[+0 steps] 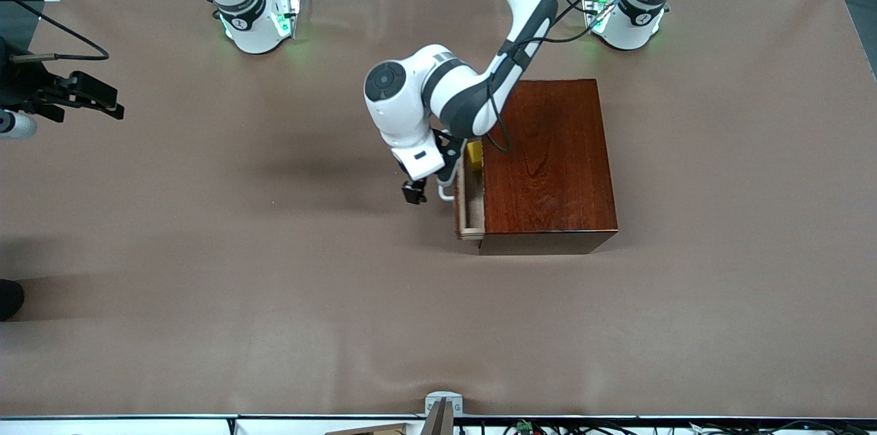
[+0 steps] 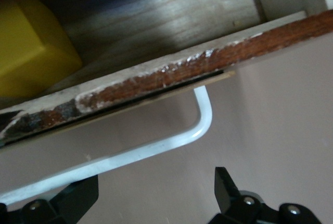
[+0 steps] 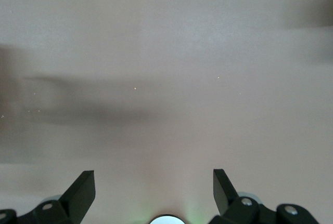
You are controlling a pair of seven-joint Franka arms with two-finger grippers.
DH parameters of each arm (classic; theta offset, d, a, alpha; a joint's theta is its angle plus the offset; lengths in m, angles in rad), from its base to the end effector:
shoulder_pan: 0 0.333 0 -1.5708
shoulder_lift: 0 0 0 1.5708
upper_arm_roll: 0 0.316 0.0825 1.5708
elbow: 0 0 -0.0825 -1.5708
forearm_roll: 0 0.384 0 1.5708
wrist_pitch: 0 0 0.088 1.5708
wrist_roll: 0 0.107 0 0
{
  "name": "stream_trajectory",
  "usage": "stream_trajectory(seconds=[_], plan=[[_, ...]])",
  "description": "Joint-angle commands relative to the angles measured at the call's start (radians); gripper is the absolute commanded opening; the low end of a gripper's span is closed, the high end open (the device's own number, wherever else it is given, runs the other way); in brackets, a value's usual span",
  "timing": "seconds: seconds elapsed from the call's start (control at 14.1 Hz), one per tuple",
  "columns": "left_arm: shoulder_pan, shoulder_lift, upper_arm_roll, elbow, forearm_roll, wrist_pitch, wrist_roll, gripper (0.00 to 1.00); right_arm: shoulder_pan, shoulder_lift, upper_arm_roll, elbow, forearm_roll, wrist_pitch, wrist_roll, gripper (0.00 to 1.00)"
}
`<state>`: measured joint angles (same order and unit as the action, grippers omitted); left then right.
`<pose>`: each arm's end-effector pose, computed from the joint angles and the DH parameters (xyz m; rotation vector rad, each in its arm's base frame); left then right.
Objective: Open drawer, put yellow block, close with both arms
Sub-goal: 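Push the drawer shut with the left gripper against the handle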
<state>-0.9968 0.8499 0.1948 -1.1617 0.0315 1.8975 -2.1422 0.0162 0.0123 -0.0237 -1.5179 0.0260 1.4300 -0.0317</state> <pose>0.4927 -0.5657 0.2821 -2.4261 -1.7892 -0.2537 0.5436 -0.0009 0.6308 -3.1099 -0.0413 0.1551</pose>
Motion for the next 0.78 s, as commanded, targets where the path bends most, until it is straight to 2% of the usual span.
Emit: stream_trajectory(seconds=[0.0,0.43,0.71], plan=[[0.018,-0.052,0.014,-0.059,0.033,-0.083,0.007,1.00,-0.019,-0.018,0.011,-0.004,-0.012,-0.003,-0.013,1.00],[0.024,-0.058,0.014,-0.059,0.028,-0.084,0.016,1.00,-0.019,-0.017,0.011,0.001,-0.024,0.003,-0.008,1.00],[0.017,-0.060,-0.012,-0.047,0.027,0.046,0.036,1.00,-0.018,-0.017,0.013,0.005,-0.023,-0.002,-0.008,1.00]])
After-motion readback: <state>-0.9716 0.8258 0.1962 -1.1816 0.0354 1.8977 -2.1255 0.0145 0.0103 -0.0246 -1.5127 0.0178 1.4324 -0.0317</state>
